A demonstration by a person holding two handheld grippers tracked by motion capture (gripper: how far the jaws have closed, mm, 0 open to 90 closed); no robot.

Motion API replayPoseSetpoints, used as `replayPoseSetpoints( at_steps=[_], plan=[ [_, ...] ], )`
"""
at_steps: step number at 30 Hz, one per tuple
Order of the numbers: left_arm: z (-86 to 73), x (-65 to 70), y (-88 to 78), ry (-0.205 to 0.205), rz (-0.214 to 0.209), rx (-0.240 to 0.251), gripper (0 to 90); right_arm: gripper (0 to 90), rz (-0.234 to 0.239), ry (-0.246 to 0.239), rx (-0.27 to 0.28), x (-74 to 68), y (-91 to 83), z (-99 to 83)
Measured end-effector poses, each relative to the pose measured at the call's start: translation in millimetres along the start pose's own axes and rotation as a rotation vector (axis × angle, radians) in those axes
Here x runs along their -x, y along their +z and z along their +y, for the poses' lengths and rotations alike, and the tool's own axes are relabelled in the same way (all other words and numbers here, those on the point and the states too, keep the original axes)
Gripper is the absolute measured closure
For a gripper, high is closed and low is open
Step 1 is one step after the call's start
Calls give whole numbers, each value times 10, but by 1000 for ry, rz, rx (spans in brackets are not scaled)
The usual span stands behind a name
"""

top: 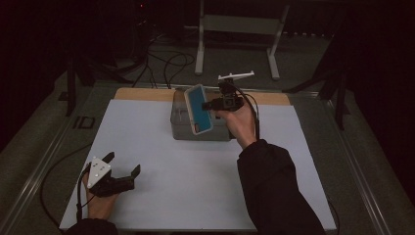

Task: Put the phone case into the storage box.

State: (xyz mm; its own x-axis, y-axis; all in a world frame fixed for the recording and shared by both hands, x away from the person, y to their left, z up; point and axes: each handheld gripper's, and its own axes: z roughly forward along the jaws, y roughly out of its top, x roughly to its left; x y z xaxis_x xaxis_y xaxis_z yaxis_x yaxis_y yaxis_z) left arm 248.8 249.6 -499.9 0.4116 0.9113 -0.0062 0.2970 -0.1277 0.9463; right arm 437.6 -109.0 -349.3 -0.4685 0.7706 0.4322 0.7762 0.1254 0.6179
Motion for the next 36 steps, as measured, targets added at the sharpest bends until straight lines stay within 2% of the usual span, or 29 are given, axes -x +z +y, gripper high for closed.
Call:
replayPoseSetpoints(
  at_steps=[14, 36],
  plan=[
    [0, 4, 0, -1, 1, 2, 1, 824, -42, 14, 9, 43, 35, 74],
    [-3, 8, 3, -3, -3, 0, 1, 824, -82, 52, 39, 143, 26, 183]
  ],
)
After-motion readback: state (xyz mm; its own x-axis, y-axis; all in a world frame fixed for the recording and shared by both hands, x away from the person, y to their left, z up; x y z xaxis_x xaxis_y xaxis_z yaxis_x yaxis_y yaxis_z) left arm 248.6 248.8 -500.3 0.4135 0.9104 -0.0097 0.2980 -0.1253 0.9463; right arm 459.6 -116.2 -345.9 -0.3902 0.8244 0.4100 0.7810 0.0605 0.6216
